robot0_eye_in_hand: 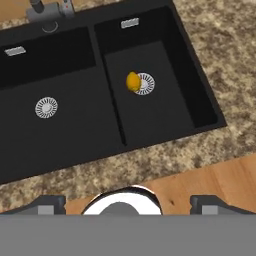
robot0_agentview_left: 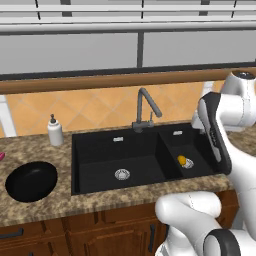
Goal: Pick the lemon from the sink and place it in the bowl. Then pick the bowl and place it in the microwave. Then close the microwave door and press the start button.
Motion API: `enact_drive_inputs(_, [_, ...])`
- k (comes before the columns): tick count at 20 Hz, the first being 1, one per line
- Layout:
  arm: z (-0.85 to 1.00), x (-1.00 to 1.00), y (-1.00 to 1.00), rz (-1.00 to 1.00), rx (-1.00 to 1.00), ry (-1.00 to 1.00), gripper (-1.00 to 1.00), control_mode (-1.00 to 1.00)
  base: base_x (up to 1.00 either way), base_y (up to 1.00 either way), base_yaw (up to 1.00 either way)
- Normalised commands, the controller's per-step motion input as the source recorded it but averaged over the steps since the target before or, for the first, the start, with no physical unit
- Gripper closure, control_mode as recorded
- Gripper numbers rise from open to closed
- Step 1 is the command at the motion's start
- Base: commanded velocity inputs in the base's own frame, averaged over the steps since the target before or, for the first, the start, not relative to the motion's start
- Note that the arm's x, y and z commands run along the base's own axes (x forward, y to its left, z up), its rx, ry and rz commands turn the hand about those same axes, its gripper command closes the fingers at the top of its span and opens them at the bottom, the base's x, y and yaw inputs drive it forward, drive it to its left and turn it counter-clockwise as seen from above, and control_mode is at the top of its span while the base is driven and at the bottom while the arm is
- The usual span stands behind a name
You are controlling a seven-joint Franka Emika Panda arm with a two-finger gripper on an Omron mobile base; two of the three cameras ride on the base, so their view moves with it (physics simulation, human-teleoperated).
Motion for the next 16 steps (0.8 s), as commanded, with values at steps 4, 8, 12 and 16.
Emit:
enact_drive_inputs(4, [-0.28, 0.0, -0.44, -0.2, 0.0, 0.03, -1.0, -1.0, 0.0, 0.0, 0.0])
enact_drive_inputs(8, [-0.26, 0.1, -0.26, -0.24, 0.08, 0.1, -1.0, -1.0, 0.0, 0.0, 0.0])
enact_drive_inputs(12, [-0.16, 0.18, -0.16, -0.15, 0.12, 0.04, -1.0, -1.0, 0.0, 0.0, 0.0])
enact_drive_inputs(16, [-0.15, 0.21, -0.22, -0.09, 0.15, 0.1, -1.0, -1.0, 0.0, 0.0, 0.0])
